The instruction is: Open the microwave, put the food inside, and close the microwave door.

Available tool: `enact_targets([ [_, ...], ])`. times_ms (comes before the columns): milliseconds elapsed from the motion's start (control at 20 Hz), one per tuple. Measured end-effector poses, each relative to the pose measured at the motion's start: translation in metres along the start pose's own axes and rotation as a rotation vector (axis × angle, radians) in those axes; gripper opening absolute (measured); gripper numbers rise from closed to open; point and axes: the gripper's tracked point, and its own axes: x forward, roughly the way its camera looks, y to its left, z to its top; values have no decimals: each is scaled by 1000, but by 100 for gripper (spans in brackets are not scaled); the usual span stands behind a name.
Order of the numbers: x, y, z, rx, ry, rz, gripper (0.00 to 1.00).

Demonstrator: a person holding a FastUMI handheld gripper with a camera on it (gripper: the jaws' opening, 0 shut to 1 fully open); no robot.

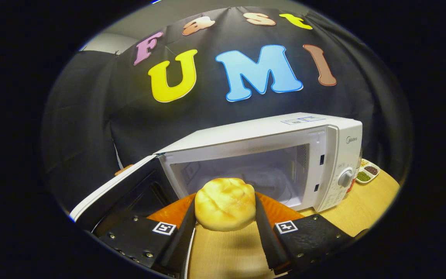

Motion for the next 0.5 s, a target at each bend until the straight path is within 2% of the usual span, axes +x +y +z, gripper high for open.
enact_targets([
  [100, 10, 1, -1, 38, -5, 7, 78],
  [300, 28, -13, 14, 79, -73, -41, 78],
  [500, 50, -15, 7, 172, -74, -47, 78],
])
